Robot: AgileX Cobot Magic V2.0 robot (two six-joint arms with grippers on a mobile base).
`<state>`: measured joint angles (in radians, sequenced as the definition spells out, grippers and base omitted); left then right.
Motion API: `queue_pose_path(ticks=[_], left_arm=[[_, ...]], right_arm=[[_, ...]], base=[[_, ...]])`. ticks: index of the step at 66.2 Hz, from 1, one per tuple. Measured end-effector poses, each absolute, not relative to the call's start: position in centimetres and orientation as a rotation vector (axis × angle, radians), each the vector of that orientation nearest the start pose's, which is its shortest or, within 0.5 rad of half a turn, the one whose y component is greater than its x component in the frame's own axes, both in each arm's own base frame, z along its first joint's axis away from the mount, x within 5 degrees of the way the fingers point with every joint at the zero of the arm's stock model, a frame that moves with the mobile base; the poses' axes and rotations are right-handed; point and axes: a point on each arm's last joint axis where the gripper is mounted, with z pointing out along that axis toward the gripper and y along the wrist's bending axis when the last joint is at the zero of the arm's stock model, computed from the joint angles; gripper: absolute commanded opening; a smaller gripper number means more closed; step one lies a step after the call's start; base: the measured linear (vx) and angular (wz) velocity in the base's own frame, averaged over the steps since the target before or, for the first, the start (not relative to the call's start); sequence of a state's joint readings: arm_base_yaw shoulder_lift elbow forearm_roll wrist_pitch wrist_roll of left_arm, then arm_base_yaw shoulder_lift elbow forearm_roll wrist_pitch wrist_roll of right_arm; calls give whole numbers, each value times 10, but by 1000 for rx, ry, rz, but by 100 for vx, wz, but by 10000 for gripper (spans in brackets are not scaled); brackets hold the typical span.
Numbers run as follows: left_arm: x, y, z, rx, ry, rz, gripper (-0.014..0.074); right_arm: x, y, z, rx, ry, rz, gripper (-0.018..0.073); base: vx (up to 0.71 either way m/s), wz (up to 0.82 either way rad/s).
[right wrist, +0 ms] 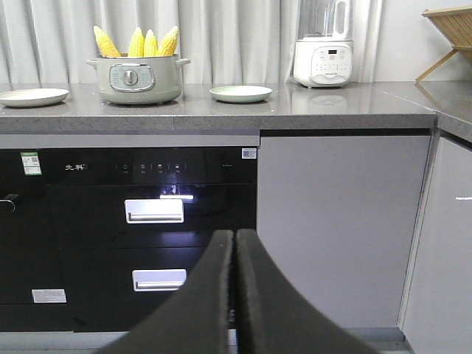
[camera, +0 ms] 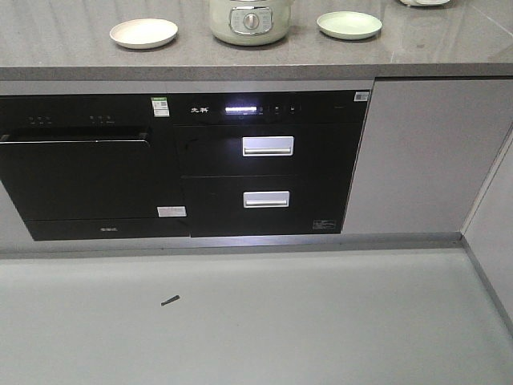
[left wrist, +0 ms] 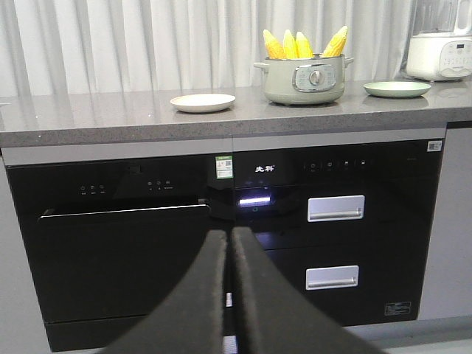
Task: Distribute corn equally
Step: 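Continue driving the base closer to the counter front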
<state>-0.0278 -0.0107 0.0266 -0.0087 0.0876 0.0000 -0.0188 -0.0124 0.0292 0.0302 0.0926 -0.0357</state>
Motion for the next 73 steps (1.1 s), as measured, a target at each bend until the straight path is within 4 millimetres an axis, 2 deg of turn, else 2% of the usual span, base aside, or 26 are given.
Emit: queue_pose_path(ticks=[73], left_arm=[[57, -2, 197, 16, 1587, -29, -6]], right_arm=[[57, -1, 196, 8, 1593, -17, -11]], base=[[8, 0]])
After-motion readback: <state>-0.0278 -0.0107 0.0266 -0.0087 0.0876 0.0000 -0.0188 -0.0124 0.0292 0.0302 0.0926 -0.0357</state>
